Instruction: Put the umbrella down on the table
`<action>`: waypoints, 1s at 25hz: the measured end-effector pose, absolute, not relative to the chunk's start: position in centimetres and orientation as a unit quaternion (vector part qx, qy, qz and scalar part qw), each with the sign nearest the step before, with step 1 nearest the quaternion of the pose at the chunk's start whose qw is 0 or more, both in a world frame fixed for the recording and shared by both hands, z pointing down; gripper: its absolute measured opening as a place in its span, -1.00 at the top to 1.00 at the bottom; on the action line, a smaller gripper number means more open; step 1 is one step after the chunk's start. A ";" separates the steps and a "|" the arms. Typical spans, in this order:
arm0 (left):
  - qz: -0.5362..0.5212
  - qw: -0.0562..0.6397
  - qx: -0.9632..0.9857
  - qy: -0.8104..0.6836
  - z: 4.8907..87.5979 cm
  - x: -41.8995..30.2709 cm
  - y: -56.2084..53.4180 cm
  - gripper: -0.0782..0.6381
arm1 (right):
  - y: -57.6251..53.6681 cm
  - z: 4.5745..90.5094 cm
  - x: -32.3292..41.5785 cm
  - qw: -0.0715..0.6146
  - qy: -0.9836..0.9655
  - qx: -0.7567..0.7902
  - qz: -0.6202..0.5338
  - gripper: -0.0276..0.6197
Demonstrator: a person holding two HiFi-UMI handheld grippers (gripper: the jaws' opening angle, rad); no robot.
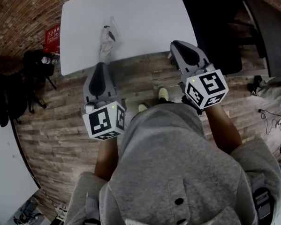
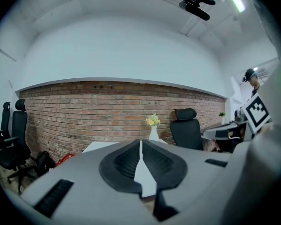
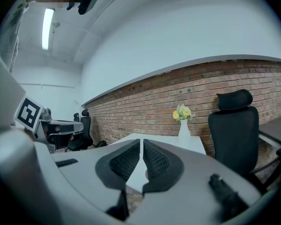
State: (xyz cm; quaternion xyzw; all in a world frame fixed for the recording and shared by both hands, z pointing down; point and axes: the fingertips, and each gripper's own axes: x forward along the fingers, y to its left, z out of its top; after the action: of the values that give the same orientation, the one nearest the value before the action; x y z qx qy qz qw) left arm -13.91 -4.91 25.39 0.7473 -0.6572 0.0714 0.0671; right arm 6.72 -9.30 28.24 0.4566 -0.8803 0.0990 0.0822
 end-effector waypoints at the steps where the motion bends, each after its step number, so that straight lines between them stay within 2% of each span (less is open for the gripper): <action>1: 0.071 0.069 0.746 -0.659 25.4 -14.8 -4.4 0.70 | -8.9 28.2 6.1 0.088 -0.880 0.458 0.097 0.80; 9: 0.063 0.084 0.749 -0.654 26.2 -18.8 -0.9 0.70 | -5.4 28.0 2.6 0.113 -0.872 0.470 0.079 0.80; 25: 0.057 0.101 0.764 -0.635 28.2 -21.9 3.0 0.70 | -1.5 28.9 -0.4 0.125 -0.859 0.492 0.067 0.80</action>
State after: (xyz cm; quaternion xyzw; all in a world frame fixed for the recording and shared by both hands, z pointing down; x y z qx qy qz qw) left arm -21.85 3.04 28.18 0.7640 -0.6347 0.0566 0.1012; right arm -0.35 -1.49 28.87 0.4916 -0.8592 0.0675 0.1246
